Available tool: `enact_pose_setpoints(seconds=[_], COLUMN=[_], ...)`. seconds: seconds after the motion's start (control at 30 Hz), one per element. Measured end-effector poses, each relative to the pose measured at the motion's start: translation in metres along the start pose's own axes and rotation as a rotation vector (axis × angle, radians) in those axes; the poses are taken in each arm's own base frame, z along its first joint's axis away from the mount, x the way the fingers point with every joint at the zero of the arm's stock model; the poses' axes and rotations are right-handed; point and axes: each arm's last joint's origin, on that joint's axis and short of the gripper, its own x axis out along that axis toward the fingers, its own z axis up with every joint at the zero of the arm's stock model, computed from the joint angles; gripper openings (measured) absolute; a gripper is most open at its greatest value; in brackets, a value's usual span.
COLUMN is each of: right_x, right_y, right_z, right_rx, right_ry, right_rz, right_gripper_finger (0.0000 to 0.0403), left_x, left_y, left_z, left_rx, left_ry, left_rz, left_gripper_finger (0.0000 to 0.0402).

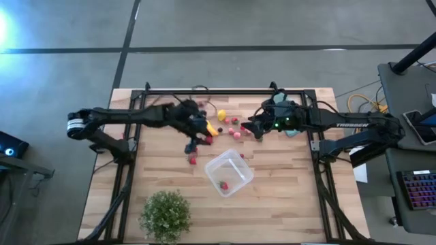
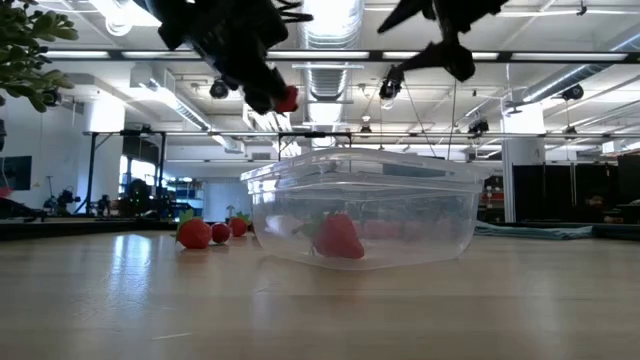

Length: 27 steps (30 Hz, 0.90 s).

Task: Pick and placing Produce into tupperware
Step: Put the strawberry into the transparent bin

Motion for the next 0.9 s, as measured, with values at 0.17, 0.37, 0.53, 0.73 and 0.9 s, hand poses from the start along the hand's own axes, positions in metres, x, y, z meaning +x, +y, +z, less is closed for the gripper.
enact_pose_setpoints(seconds=[0.17,0.37,0.53,0.73,0.9], right_x=[-0.017,-0.044,-0.071,-0.093,-0.103], right_y=[0.022,0.048,0.061,0.058,0.041], right_z=[0.017,0.037,0.051,0.055,0.043], right_rx=[-0.101,-0.235,-0.301,-0.346,-0.349], right_ry=[-0.064,-0.140,-0.157,-0.083,0.048], right_rz=[0.075,0.145,0.120,-0.007,-0.156], right_gripper_finger=[0.0290,0.0287,0.0285,0.0283,0.0281], left_x=[0.046,0.088,0.116,0.139,0.139], left_y=[-0.030,-0.050,-0.057,-0.053,-0.052], left_z=[0.009,0.006,-0.013,-0.033,-0.032], left_rx=[-0.042,-0.090,-0.115,-0.234,-0.271], left_ry=[-0.041,0.009,0.107,0.190,0.183], left_rz=[-0.108,-0.149,-0.146,-0.041,0.022], left_gripper_finger=[0.0143,0.0143,0.0143,0.0144,0.0163])
